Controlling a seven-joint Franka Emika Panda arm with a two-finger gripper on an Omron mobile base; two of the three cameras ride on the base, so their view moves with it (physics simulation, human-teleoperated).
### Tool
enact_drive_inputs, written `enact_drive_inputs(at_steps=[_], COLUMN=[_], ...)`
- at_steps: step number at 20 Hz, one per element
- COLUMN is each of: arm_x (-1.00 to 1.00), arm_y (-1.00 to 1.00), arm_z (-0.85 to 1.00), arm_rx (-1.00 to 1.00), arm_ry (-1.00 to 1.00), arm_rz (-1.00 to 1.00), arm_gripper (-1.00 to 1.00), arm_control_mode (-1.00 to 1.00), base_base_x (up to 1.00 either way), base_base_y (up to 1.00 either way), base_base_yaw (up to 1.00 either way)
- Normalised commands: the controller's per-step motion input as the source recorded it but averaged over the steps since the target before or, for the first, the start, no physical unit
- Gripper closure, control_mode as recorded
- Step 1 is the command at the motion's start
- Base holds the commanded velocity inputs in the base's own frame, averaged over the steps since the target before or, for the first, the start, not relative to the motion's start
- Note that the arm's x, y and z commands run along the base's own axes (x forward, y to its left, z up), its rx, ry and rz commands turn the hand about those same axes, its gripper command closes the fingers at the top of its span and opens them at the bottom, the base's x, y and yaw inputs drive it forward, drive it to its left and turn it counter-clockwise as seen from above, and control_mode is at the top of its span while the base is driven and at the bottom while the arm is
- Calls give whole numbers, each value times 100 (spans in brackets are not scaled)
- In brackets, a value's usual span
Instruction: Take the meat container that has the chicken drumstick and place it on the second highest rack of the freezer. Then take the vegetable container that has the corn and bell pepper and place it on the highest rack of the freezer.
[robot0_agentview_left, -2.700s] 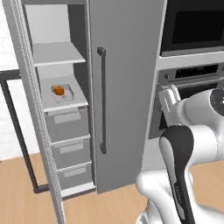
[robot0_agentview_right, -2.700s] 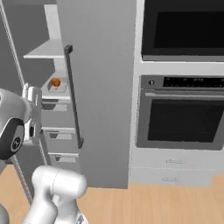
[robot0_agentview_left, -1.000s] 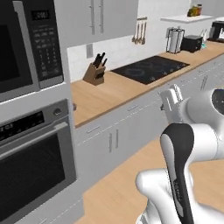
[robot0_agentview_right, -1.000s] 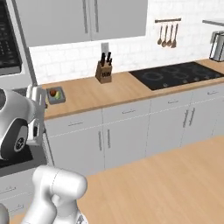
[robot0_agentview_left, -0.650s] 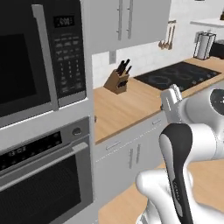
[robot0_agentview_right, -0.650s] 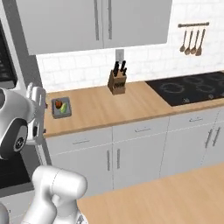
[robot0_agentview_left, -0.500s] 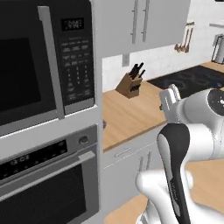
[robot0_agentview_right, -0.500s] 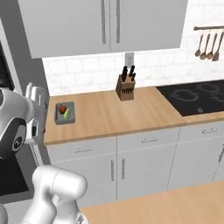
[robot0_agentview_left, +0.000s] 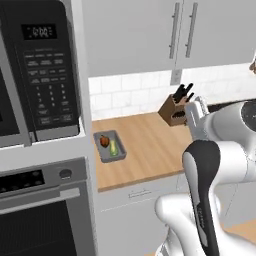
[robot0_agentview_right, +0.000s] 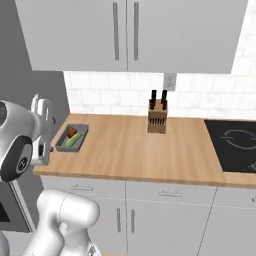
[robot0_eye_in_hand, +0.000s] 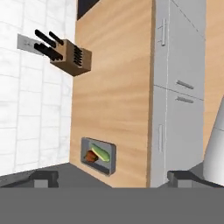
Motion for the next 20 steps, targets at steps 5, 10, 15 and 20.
enact_drive_inputs(at_steps=[5,10,15,20], arm_x=[23,94,100,71], arm_y=[12,17,29,22], arm_z=[-37,-100,-98,-80], arm_rx=[2,0,-6,-11], arm_ry=[3,19,9,5], arm_rz=[22,54,29,9], arm_gripper=[-100,-100,-100,-100], arm_control_mode=[-100,-100,-100,-100], base_base_x=[32,0,0,0], base_base_y=[-4,0,0,0], base_base_yaw=[29,0,0,0])
